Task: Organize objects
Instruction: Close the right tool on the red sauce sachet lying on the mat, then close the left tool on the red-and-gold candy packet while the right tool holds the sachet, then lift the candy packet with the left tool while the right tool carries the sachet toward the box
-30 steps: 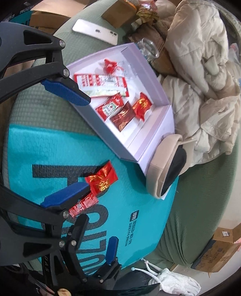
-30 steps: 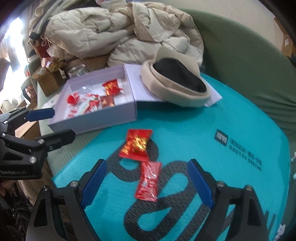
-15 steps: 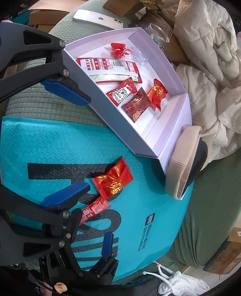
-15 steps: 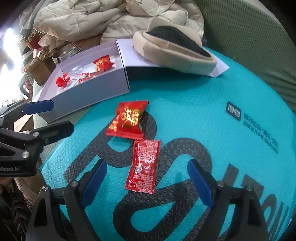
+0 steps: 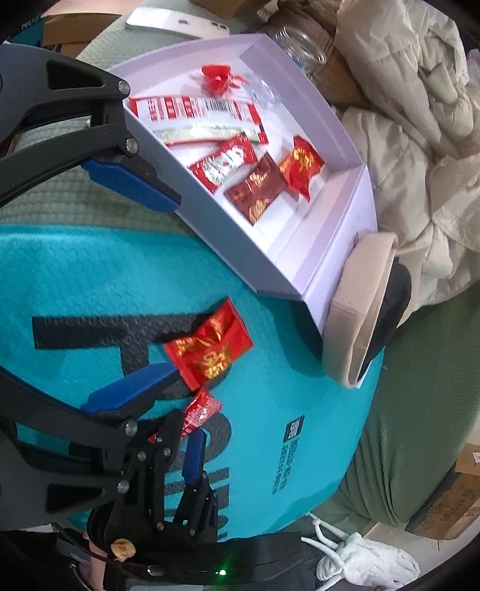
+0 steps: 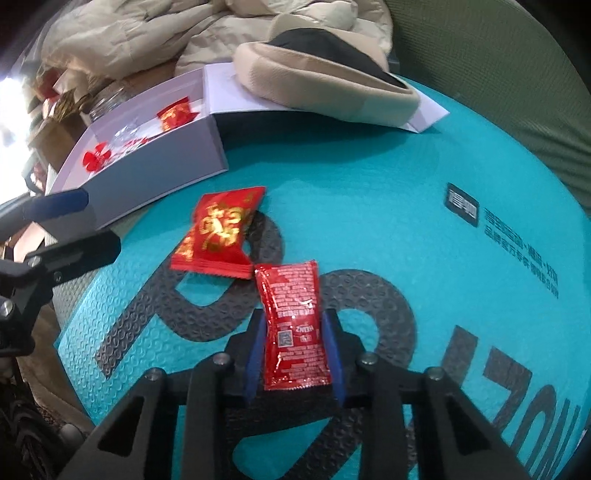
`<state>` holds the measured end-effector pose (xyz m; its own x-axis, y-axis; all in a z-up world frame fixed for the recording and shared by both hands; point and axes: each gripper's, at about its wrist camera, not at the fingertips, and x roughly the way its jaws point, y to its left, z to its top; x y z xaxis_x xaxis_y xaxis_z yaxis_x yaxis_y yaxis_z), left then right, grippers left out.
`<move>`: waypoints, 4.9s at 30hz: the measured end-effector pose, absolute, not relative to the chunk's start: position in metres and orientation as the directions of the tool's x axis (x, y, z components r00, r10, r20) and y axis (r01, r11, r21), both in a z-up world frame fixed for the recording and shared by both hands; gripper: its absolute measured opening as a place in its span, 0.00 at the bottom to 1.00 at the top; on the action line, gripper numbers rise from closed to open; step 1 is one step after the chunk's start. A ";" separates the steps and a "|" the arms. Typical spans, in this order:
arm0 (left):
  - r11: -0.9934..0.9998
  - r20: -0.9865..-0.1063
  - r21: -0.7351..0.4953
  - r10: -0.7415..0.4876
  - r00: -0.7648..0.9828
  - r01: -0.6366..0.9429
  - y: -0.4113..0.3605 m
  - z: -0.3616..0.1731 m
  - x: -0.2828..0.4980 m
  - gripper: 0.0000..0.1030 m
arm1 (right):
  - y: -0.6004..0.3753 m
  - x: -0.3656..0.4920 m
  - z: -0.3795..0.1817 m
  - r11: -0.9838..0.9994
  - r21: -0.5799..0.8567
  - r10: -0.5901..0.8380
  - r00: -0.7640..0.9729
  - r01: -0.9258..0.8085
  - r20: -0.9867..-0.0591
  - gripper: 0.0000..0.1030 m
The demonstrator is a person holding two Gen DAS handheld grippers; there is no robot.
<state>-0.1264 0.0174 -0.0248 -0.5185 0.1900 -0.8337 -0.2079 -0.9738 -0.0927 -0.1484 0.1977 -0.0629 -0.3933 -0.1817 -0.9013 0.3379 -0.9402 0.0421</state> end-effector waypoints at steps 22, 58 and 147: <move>-0.959 -0.886 -0.125 0.224 -0.405 -0.256 0.074 -0.066 -0.176 0.81 | 0.240 -0.155 -0.065 -0.973 0.029 -0.126 -0.418 0.231 -0.900 0.31; -0.944 -0.889 -0.196 0.285 -0.359 -0.266 0.010 -0.064 -0.106 0.44 | 0.179 -0.116 -0.062 -0.894 0.072 -0.252 -0.362 0.442 -0.898 0.23; -0.990 -0.767 -0.081 -0.009 -0.642 0.111 -0.123 0.051 0.006 0.39 | 0.041 -0.042 0.070 -0.576 0.089 -0.592 -0.340 0.813 -0.731 0.19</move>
